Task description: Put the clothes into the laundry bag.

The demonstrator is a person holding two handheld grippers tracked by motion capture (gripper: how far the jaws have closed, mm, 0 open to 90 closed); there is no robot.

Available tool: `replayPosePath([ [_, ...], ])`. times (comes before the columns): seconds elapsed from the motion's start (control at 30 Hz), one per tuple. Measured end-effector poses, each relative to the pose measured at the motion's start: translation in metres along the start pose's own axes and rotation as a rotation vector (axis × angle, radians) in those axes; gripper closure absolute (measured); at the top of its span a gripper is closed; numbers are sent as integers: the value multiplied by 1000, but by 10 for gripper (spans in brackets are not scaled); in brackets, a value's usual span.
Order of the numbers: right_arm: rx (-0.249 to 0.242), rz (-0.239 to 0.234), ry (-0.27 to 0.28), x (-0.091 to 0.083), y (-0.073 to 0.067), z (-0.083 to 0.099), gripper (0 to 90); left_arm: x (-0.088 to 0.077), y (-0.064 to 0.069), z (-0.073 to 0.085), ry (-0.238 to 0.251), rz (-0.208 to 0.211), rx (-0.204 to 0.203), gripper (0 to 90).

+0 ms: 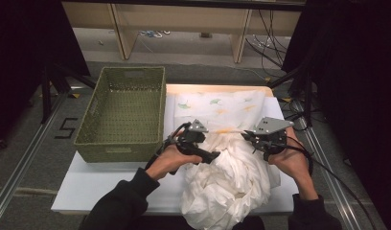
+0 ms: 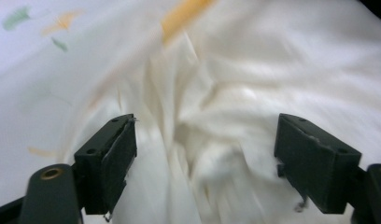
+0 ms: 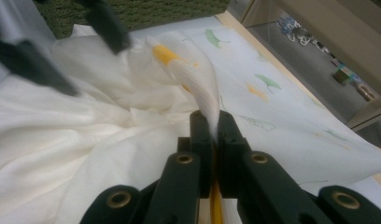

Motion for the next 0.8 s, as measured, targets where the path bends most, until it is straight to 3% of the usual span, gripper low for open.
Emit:
replayPosePath([
  [0.07, 3, 0, -2, 0, 0, 0, 882, -2, 5, 9, 3, 34, -20, 178],
  [0.13, 1, -4, -2, 0, 0, 0, 881, 1, 15, 16, -24, 121, -13, 162],
  [0.17, 1, -5, -2, 0, 0, 0, 881, 6, 24, 19, -36, 181, 17, 151],
  [0.23, 1, -3, -4, 1, 0, 0, 881, 20, 37, 20, -56, 199, 68, 152],
  [0.27, 2, -4, -4, 1, 0, 0, 881, 26, 41, 19, -67, 192, 83, 139],
  [0.33, -4, -5, -3, 2, -1, 0, 882, 45, 50, 16, -79, 155, 125, 3],
  [0.37, -5, -6, -4, 2, -1, 0, 882, 52, 51, 13, -74, 124, 153, 38],
  [0.4, 7, -6, -11, 2, -2, 0, 882, 58, 48, 10, -86, 60, 210, 160],
  [0.43, 9, -7, -13, 1, -3, 0, 882, 64, 45, 6, -78, 45, 187, 323],
  [0.47, -6, -9, -9, 1, -3, 0, 883, 65, 42, 4, -83, 34, 191, 457],
  [0.53, -5, -4, -8, 0, -2, 0, 883, 67, 36, 1, -50, -5, 171, 568],
  [0.63, 3, -4, 6, -5, 0, -1, 884, 66, 20, -6, -22, -98, 130, 648],
  [0.73, 1, 3, 21, -10, 0, -4, 885, 62, 8, -12, 22, -140, 62, 673],
  [0.8, 2, 2, 25, -13, -1, -5, 885, 56, 2, -17, 46, -167, 46, 684],
])
Point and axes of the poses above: each handheld gripper's, and its own axes: x roughly forward along the jaws, z roughly out of its underside, y roughly to its right, the point moved 2 cm from there along x, roughly forward along the jaws, and after that the axes turned 1 degree about x, right-handed, at the moved point
